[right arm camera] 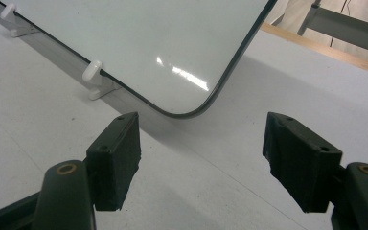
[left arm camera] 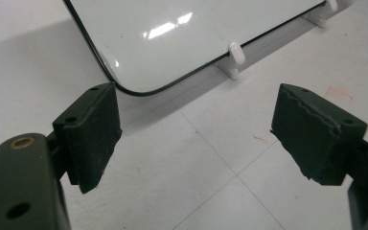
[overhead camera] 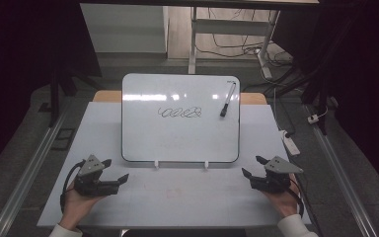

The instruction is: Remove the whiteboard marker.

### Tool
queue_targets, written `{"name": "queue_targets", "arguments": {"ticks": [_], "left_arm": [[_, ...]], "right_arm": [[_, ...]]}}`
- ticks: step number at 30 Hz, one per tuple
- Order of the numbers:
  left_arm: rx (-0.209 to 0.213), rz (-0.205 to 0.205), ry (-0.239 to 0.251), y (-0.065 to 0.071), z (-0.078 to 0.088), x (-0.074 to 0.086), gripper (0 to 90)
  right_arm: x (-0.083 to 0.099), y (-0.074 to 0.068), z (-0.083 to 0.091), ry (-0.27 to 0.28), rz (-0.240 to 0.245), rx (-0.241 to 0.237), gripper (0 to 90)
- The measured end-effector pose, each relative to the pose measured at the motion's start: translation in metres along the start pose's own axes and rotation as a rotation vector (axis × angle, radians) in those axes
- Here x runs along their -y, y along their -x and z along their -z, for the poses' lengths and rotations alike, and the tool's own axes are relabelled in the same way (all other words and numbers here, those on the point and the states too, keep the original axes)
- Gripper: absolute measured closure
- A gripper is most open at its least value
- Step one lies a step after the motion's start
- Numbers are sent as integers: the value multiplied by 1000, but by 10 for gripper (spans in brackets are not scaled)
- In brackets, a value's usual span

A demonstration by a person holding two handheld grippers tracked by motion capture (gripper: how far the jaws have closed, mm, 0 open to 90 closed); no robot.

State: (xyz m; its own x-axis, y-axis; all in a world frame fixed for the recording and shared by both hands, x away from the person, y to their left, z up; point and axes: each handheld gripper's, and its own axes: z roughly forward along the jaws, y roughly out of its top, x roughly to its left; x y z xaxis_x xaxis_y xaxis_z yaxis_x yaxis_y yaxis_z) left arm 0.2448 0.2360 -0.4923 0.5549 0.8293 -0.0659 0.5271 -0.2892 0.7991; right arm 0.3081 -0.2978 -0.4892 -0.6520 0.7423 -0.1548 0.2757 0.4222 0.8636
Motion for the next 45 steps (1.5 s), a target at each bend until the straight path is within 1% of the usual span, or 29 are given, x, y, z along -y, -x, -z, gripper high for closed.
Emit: {"name": "queue_targets", "arguments": {"ticks": [2, 3, 5, 6, 8, 12, 19, 21, 22, 23, 24, 26, 27, 28, 31, 32, 33, 34, 35, 36, 37, 39, 40, 41, 45], "left_arm": [[6, 3, -4, -1, 1, -1, 179], [9, 4, -2, -1, 2, -2, 179], [18, 10, 4, -1, 4, -2, 180], [21, 16, 7, -1, 6, -2, 180], [21, 18, 8, 0, 6, -1, 181], [19, -3, 1, 4, 5, -2, 180], [18, -17, -1, 5, 4, -4, 180], [16, -20, -3, 4, 4, -5, 180], [14, -23, -2, 3, 4, -7, 180], [16, -24, -1, 3, 4, -9, 180], [16, -30, 3, 2, 4, -12, 180], [18, -35, 0, 2, 3, -13, 180], [18, -35, 0, 2, 3, -13, 179], [19, -39, -5, 2, 2, -13, 179], [21, -38, -5, 2, 2, -12, 179], [21, -38, -4, 1, 2, -12, 179], [21, -37, -4, 1, 2, -11, 179], [20, -38, -6, 1, 2, -11, 179], [20, -38, -7, 1, 1, -10, 179], [21, -38, -8, 1, 1, -10, 179], [21, -40, -10, 1, 1, -10, 179], [20, -42, -13, 1, 0, -9, 179], [20, -42, -15, 1, 0, -9, 180], [20, -43, -16, 1, -1, -9, 179], [19, -49, -22, 2, -3, -8, 180]], "right_arm": [[0, 0, 0, -3, 5, -3, 291], [1, -1, -1, -5, 14, -3, 291], [0, -1, 0, -3, 15, -3, 291], [-1, -2, 1, 9, 16, -2, 291], [-1, -3, 1, 11, 22, 6, 292], [-2, -6, 2, 2, 31, 14, 300], [-5, -7, 3, 2, 9, 14, 314], [-9, -7, 4, 8, 1, 12, 315], [-16, -6, 6, 24, -7, 9, 317], [-16, -6, 6, 24, -7, 9, 317], [-28, -6, 9, 42, -16, 16, 321], [-41, -5, 11, 55, -26, 22, 322], [-41, -5, 11, 55, -26, 22, 322], [-55, -2, 12, 63, -31, 33, 322], [-79, 3, 9, 79, -58, 41, 322], [-79, 3, 9, 79, -58, 41, 322], [-86, 5, 8, 80, -67, 43, 321], [-101, 8, 4, 84, -74, 50, 321], [-101, 8, 4, 84, -74, 50, 321], [-116, 10, -2, 86, -80, 61, 321], [-116, 10, -2, 86, -80, 61, 321], [-129, 13, -9, 85, -88, 60, 322], [-142, 16, -18, 79, -97, 70, 326], [-148, 18, -22, 74, -103, 70, 332], [-170, 26, -39, 50, -122, 100, 362]]}}
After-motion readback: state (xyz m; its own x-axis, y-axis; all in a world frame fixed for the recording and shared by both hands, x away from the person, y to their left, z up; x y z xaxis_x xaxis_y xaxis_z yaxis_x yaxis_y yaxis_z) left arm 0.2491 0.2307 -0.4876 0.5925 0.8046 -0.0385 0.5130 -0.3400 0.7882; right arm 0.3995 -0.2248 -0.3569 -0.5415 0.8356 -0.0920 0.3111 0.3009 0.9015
